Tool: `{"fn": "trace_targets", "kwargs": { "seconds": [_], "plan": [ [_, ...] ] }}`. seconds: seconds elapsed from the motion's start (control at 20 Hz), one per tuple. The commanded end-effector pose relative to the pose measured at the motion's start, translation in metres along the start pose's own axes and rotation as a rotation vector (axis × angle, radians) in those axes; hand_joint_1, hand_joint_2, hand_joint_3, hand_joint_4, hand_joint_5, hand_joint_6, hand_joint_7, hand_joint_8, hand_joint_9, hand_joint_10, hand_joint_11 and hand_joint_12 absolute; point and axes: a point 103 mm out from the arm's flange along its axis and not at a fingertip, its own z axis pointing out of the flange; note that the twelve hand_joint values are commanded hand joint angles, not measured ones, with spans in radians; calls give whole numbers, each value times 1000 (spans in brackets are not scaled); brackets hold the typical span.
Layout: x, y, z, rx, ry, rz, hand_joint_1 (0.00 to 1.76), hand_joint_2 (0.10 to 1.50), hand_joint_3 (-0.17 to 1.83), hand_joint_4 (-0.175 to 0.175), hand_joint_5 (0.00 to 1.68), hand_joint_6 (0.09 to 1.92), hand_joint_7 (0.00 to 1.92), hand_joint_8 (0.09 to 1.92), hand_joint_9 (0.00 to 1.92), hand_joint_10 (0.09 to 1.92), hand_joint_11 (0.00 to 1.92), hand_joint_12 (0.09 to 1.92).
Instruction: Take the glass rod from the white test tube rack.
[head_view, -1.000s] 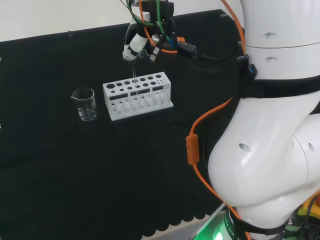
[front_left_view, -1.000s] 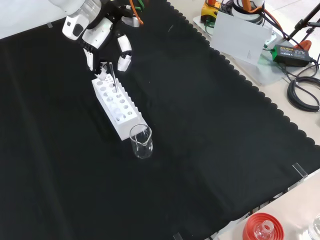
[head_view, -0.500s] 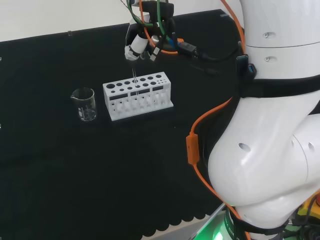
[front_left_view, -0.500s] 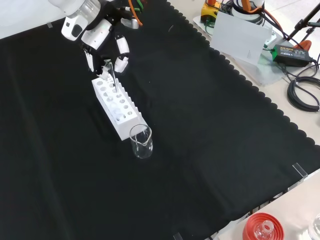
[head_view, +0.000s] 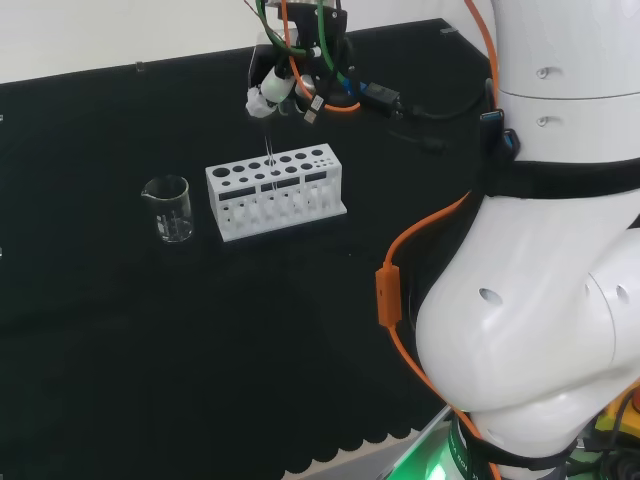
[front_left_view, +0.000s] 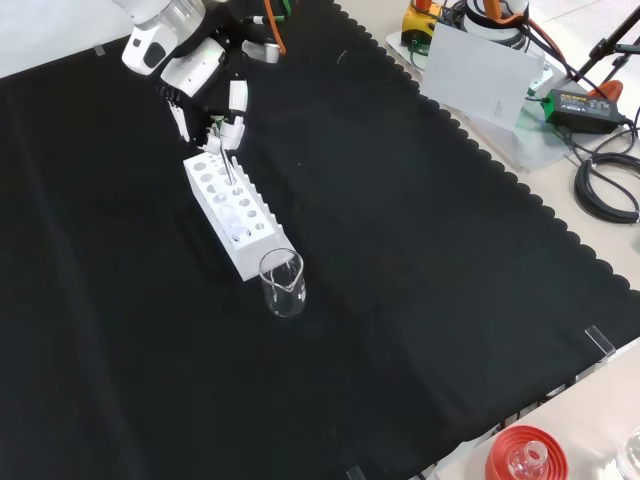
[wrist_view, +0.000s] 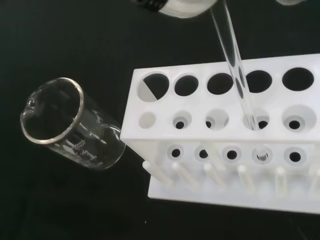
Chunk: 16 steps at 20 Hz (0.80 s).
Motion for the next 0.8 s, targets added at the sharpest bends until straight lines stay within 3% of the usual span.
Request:
{"fn": "trace_targets", "kwargs": {
  "seconds": [0.05,0.2,0.45,0.65,0.8],
  "plan": [
    [5,-9,-8,-98,-23,-28,1294,675,777,-173,1007,1031,1232,971,1527,572,1555,658],
    [7,-19,-15,-141,-52,-38,1302,645,844,-175,1001,1026,1230,1040,1572,659,1566,683],
    [16,-27,-24,-193,-83,-21,1302,748,649,-175,1000,882,1198,1057,1642,656,1577,683],
    [17,-36,-29,-193,-89,-5,1295,866,439,-175,990,799,1153,1084,1694,625,1591,688],
    [17,-44,-34,-195,-84,7,1295,886,400,-175,995,773,1144,1093,1706,618,1596,691]
  ]
}}
